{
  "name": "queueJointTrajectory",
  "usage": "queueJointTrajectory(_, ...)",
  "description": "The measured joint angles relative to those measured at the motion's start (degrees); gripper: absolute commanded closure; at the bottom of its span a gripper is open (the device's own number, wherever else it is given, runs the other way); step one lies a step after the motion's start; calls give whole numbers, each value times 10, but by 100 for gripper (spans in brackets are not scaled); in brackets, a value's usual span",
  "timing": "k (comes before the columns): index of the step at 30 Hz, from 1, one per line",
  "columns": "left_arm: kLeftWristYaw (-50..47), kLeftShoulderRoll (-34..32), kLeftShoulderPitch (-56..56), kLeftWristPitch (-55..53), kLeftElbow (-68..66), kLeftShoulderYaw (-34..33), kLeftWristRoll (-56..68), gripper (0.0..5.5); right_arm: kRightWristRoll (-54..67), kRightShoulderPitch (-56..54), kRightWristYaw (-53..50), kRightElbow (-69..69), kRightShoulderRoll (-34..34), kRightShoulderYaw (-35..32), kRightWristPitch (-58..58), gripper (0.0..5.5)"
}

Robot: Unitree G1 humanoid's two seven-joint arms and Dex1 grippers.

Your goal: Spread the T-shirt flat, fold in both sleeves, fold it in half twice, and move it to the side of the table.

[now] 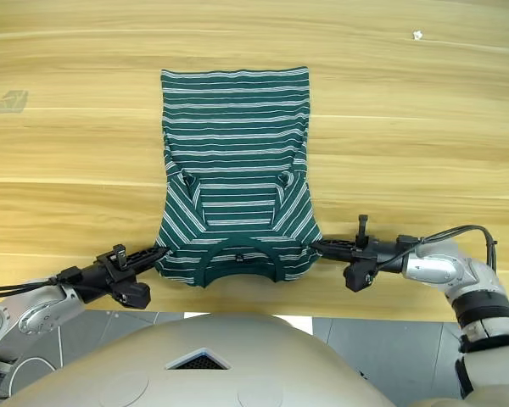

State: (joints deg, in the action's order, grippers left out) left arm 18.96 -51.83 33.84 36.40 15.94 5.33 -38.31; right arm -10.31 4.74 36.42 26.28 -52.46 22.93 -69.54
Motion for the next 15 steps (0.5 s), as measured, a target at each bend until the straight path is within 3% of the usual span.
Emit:
queueJointTrajectory(5, 31, 2, 16, -19, 19, -3, 71, 550, 287, 75, 171, -173, -83, 32, 242, 550)
queueJointTrajectory(9, 155, -38, 73, -126, 132, -76, 267, 550, 590, 124, 319, -359, -202, -14, 488, 550)
queueJointTrajectory(12, 261, -84, 133, -204, 217, -177, 415, 550, 659, 156, 371, -415, -242, -79, 570, 550)
queueJointTrajectory(15, 329, -90, 159, -249, 261, -234, 478, 550, 652, 195, 396, -429, -240, -122, 597, 550)
